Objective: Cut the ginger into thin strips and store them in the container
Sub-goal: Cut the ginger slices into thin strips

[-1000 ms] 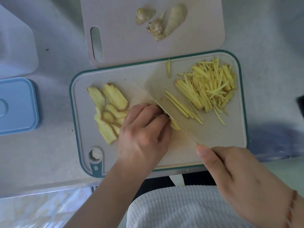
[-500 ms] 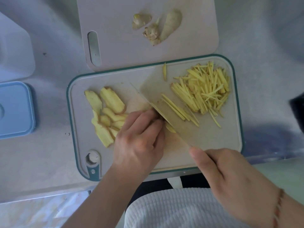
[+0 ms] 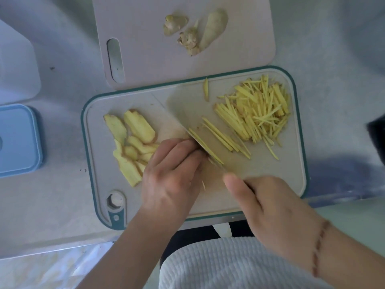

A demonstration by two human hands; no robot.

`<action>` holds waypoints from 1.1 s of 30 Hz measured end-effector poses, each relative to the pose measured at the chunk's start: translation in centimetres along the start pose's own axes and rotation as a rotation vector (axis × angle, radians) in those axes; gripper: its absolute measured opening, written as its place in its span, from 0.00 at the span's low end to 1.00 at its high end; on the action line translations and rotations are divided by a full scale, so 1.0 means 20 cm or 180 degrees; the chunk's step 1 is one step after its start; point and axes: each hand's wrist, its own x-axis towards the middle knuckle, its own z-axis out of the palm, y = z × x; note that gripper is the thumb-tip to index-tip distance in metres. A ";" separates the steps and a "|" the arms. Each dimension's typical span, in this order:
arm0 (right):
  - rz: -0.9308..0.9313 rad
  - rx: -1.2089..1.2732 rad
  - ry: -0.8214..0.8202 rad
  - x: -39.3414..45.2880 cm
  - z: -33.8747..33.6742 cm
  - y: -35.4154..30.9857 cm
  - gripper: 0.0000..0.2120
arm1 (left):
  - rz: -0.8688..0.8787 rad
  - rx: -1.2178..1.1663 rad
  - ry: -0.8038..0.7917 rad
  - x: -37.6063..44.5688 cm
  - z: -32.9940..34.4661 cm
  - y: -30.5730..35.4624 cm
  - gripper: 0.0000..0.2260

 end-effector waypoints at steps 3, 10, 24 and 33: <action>-0.0192 0.0145 0.0060 0.09 -0.01 -0.09 0.30 | 0.0059 0.0096 -0.0059 0.00 -0.01 -0.01 0.09; 0.0170 0.0049 -0.0133 -0.12 -0.04 0.04 0.35 | 0.0092 0.0221 -0.0064 0.00 -0.04 -0.01 0.13; 0.0060 0.0030 -0.0111 -0.08 0.01 0.02 0.33 | 0.0308 0.0310 -0.0085 0.03 -0.05 -0.05 0.16; 0.0107 0.0273 0.0008 -0.12 -0.01 0.02 0.33 | 0.0398 0.0184 -0.0083 0.03 -0.07 -0.07 0.21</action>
